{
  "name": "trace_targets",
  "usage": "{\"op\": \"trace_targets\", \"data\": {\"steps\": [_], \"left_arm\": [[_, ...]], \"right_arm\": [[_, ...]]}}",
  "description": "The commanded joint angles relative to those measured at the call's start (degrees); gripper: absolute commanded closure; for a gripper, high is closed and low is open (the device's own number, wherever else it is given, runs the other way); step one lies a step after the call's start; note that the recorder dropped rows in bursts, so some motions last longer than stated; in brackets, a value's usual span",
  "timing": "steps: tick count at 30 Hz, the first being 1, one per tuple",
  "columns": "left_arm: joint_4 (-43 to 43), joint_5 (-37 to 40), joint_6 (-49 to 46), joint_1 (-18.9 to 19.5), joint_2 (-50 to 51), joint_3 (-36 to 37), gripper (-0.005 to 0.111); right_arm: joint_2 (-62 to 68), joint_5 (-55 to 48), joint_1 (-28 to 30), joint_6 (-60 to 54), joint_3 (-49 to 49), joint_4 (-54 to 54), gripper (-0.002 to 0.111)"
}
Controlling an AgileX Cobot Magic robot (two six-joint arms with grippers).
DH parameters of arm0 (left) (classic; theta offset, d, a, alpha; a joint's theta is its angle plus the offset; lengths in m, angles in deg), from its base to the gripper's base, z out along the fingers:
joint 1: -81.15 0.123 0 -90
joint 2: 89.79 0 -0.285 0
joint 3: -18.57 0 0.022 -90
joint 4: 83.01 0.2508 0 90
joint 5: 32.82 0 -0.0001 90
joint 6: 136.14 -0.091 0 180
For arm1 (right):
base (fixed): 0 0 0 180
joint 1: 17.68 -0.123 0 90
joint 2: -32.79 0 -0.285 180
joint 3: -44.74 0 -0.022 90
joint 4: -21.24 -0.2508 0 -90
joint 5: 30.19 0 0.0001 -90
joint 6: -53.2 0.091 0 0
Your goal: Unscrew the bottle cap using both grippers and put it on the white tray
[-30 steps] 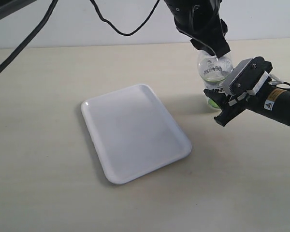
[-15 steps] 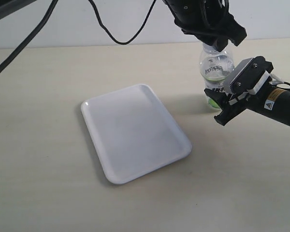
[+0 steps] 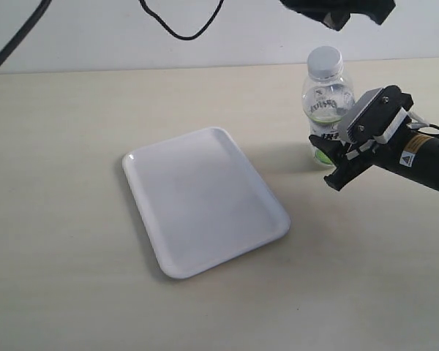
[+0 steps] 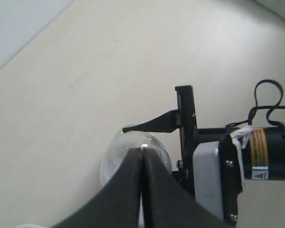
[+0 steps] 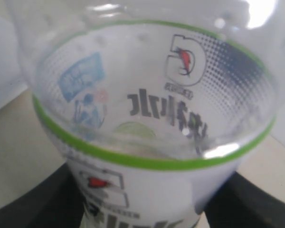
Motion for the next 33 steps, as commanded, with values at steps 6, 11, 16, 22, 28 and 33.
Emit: {"op": "trace_targets", "data": {"steps": [6, 11, 16, 22, 28, 33], "left_arm": [[-0.4, 2.4, -19.8, -0.1, -1.1, -0.4, 0.107], [-0.4, 9.3, -44.4, -0.1, -3.1, -0.4, 0.063], [-0.4, 13.8, -61.1, -0.2, -3.0, 0.5, 0.044], [0.7, 10.4, -69.8, -0.2, -3.0, 3.4, 0.044], [0.8, 2.1, -71.8, -0.2, -3.0, 5.6, 0.044], [0.5, -0.9, -71.8, -0.2, -3.0, 7.7, 0.044]], "right_arm": [[0.8, -5.6, 0.2, 0.3, -0.4, 1.3, 0.108], [0.8, -5.6, 0.2, 0.5, -0.4, 1.3, 0.108], [0.8, -5.6, 0.2, 0.5, -0.4, 1.3, 0.108], [0.8, -5.6, 0.2, 0.5, -0.4, 1.6, 0.108], [0.8, -5.6, 0.2, 0.5, -0.4, 1.6, 0.108], [0.8, -5.6, 0.2, 0.5, -0.4, 1.6, 0.108]]}}
